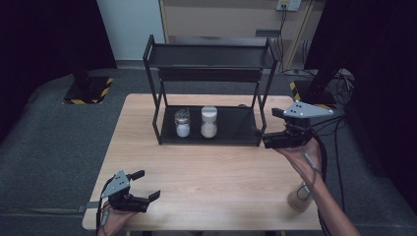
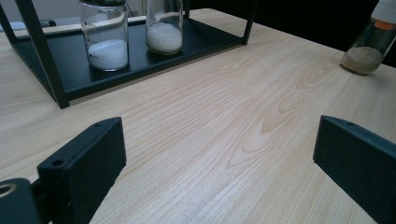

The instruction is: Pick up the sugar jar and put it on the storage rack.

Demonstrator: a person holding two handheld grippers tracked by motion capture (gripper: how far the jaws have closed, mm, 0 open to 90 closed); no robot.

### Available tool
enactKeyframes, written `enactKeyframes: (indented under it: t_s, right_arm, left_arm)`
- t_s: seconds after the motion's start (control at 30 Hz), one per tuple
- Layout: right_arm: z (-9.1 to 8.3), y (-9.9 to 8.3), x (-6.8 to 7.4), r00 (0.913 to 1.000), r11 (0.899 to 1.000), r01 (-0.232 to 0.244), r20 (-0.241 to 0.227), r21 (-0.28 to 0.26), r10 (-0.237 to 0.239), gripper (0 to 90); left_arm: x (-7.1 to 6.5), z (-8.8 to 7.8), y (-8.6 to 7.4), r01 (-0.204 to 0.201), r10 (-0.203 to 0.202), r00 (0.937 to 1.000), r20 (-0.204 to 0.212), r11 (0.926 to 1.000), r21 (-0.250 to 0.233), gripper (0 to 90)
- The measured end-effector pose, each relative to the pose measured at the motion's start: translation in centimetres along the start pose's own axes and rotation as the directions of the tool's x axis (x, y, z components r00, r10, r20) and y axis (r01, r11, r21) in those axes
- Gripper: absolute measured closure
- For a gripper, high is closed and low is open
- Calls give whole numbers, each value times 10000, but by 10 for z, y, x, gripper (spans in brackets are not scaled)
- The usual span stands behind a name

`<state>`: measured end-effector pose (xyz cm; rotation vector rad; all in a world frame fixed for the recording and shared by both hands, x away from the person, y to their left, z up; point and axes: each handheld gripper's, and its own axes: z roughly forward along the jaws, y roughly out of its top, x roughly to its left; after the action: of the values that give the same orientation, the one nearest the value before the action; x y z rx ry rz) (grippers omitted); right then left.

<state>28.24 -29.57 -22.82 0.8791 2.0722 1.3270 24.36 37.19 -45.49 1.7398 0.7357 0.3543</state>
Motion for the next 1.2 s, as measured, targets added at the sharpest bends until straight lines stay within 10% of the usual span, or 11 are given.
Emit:
enactKeyframes:
  t_s: [1.2]
  right_arm:
    - [-83, -121, 30, 9725, 9943, -820, 2125, -687, 949, 61]
  left_arm:
    - [-1, -1, 0, -35, 35, 10000, -42, 10000, -5, 14]
